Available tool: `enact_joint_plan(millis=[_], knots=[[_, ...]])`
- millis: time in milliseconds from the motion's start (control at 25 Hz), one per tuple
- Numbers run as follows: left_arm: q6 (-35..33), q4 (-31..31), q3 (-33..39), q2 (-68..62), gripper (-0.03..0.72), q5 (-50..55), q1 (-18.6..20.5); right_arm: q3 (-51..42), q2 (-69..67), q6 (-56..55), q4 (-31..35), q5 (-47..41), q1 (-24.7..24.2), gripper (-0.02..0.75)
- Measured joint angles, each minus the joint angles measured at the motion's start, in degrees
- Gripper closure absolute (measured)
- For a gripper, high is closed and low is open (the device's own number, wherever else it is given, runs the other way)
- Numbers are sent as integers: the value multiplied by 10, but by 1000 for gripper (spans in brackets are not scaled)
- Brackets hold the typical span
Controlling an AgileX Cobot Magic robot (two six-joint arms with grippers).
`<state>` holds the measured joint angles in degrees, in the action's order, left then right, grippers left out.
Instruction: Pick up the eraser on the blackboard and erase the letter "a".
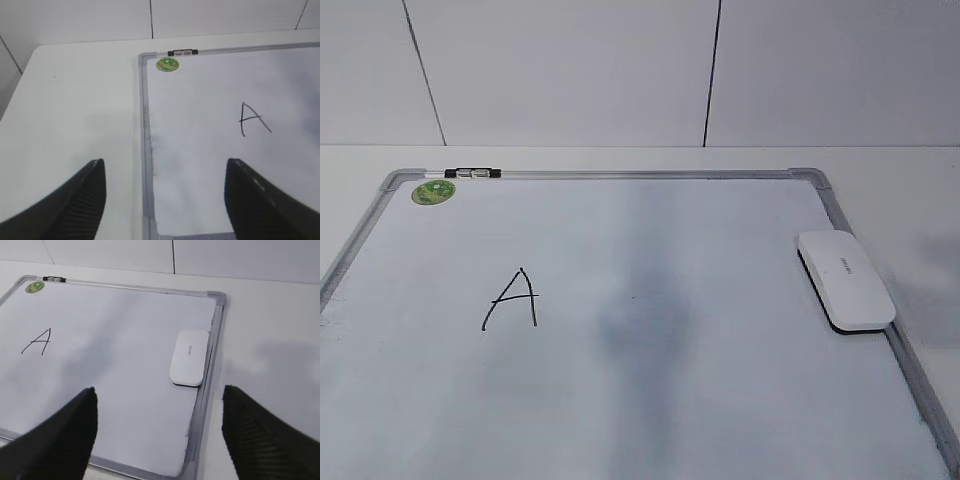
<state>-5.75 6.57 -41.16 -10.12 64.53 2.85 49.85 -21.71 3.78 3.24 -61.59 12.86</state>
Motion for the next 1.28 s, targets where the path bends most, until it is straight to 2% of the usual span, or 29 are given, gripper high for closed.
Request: enact_joint_plan(millis=[160,400,760,1280], knots=[[0,-22,6,29,134,24,0,-53,46,1,0,0,0,145],[0,-26,55,92,137,36,0,-124,117,3,0,-5,0,145],[1,-27,108,95,139,22,0,-192,219,8,-5,-11,0,145],[1,-27,119,95,185,-4,0,-198,227,12,-51,-25,0,146]])
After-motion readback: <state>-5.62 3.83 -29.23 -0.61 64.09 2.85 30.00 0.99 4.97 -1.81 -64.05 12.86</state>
